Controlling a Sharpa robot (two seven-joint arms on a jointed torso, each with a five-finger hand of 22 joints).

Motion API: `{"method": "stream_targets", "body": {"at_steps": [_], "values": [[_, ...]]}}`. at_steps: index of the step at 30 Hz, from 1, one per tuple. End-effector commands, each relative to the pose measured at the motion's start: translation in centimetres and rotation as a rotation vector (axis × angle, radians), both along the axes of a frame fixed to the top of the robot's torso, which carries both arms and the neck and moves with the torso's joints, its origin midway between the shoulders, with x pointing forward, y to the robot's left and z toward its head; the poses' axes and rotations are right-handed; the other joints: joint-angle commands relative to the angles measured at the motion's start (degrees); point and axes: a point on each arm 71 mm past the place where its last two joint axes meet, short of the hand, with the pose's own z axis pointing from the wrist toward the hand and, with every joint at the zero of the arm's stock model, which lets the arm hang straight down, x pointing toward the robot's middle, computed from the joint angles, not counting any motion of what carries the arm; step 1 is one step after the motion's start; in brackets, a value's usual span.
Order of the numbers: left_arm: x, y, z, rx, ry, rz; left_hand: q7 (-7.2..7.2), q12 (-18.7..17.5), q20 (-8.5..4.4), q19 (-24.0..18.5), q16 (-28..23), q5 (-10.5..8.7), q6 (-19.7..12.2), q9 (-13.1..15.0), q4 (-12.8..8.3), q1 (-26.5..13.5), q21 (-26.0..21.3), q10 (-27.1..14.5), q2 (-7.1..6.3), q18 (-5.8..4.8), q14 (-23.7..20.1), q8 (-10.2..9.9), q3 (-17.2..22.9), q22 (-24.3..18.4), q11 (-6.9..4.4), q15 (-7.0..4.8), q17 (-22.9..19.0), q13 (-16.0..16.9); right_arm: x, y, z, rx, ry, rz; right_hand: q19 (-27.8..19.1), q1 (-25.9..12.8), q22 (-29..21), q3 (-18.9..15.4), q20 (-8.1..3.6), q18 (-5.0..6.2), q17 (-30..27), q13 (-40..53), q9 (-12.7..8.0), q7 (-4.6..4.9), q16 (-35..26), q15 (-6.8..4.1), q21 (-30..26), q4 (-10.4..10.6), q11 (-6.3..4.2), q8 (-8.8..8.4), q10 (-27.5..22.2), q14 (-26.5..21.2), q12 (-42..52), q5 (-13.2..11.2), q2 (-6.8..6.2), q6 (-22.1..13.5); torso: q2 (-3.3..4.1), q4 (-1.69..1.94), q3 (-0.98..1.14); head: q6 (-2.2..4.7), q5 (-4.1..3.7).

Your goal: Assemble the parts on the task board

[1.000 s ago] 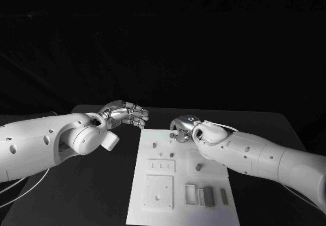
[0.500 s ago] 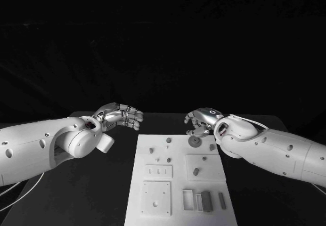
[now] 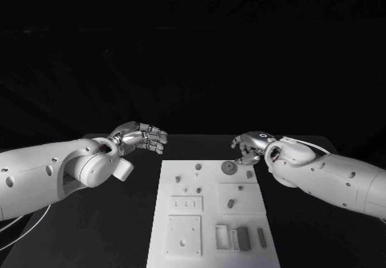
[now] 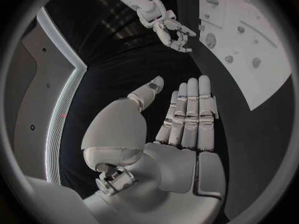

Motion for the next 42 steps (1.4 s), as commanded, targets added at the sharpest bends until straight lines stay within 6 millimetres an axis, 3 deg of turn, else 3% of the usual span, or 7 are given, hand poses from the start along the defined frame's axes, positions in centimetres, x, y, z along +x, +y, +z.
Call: {"method": "stream_targets", "body": {"at_steps": [1,4,12,16,23,32,42], "values": [[0.0,-0.2,0.1,-0.004,-0.009,-0.016,0.30,-0.23,-0.12,-0.10,-0.29,0.01,-0.03,-0.08,-0.09,0.31,-0.29,-0.11,-0.34,1.07,-0.09,-0.23,-0.20,0.06,0.24,0.16,0.06,-0.08,0.2,0.4,-1.0,-0.070,0.022,0.028,0.84,0.62,1.04,-1.15,-0.01,1.65,0.79,4.77,0.21,0.27,1.75,-0.08,0.77,-0.24,0.64,0.57,0.44,0.68,7.45,0.01,0.11,1.19,0.06,0.01,-0.08,0.01,-0.21],[0.1,-0.5,0.1,-0.004,-0.010,-0.021,0.34,-0.24,-0.12,-0.09,-0.30,0.01,-0.02,-0.08,-0.07,0.30,-0.30,-0.10,-0.33,1.07,-0.09,-0.23,-0.20,0.06,0.24,0.16,0.07,-0.08,0.3,0.7,-1.9,-0.081,0.032,0.027,1.17,0.58,1.12,-1.39,-0.34,1.65,2.13,10.51,0.22,0.36,4.38,0.06,1.60,-0.04,0.63,0.88,-2.05,0.32,16.46,0.12,0.76,1.50,0.00,0.17,-0.19,-0.19,-0.27],[0.2,-0.5,0.1,0.001,-0.008,-0.021,0.39,-0.25,-0.12,-0.08,-0.31,0.02,0.00,-0.08,-0.03,0.28,-0.31,-0.07,-0.29,1.07,-0.08,-0.22,-0.20,0.07,0.24,0.16,0.09,-0.07,0.1,1.6,-3.2,-0.088,0.049,0.045,2.26,0.46,1.13,-1.49,-1.09,1.65,3.60,13.81,0.27,0.07,7.48,-0.16,3.16,0.07,0.45,1.39,-1.00,1.26,23.80,0.08,1.18,1.99,-0.08,0.66,-0.36,-0.59,-0.47],[0.2,-0.5,0.0,0.002,-0.007,-0.019,0.41,-0.26,-0.12,-0.08,-0.32,0.01,0.00,-0.08,-0.02,0.28,-0.31,-0.06,-0.28,1.07,-0.08,-0.22,-0.20,0.08,0.24,0.16,0.10,-0.07,0.1,1.6,-3.2,-0.091,0.050,0.045,2.52,0.55,1.11,-1.35,-1.30,1.65,3.72,13.99,0.40,-0.03,7.81,-0.23,3.45,0.04,0.37,1.75,-0.86,1.50,24.53,0.08,1.55,2.56,-0.09,0.40,-0.30,-0.73,-0.23],[0.2,-0.6,0.0,0.002,-0.006,-0.022,0.43,-0.27,-0.12,-0.08,-0.33,0.01,0.00,-0.08,-0.01,0.27,-0.32,-0.05,-0.27,1.07,-0.07,-0.22,-0.21,0.09,0.25,0.16,0.12,-0.07,0.3,1.7,-3.4,-0.099,0.052,0.037,2.97,-0.01,1.05,-1.24,-1.59,1.65,3.82,13.92,0.76,0.03,8.19,-0.24,3.90,0.49,0.39,2.73,-0.48,1.98,25.31,0.07,2.72,4.46,-0.09,0.40,-0.39,-0.74,-0.27],[0.3,-0.6,0.0,0.003,-0.004,-0.021,0.46,-0.32,-0.11,-0.08,-0.35,0.01,-0.03,-0.09,0.01,0.25,-0.33,-0.07,-0.29,1.07,-0.07,-0.24,-0.22,0.10,0.26,0.16,0.15,-0.07,0.5,1.8,-4.1,-0.113,0.077,0.037,2.89,-0.45,1.04,-1.42,-1.89,1.65,3.97,13.41,1.09,-0.14,8.25,-0.34,4.20,0.09,0.23,3.47,-0.33,2.34,25.64,0.06,7.00,6.66,-0.13,0.44,-0.41,-0.97,-0.18],[0.3,-0.7,0.0,0.004,-0.001,-0.025,0.48,-0.36,-0.11,-0.07,-0.38,0.01,-0.07,-0.10,0.02,0.25,-0.35,-0.09,-0.28,1.07,-0.06,-0.26,-0.22,0.12,0.28,0.16,0.18,-0.08,0.4,1.6,-5.0,-0.129,0.106,0.030,2.80,-0.58,1.05,-1.70,-1.88,1.65,4.04,13.30,0.96,-0.10,8.24,-0.33,4.25,-0.43,0.27,3.22,-0.38,2.36,25.67,0.05,7.30,6.48,-0.15,0.45,-0.35,-1.18,0.17]]}}
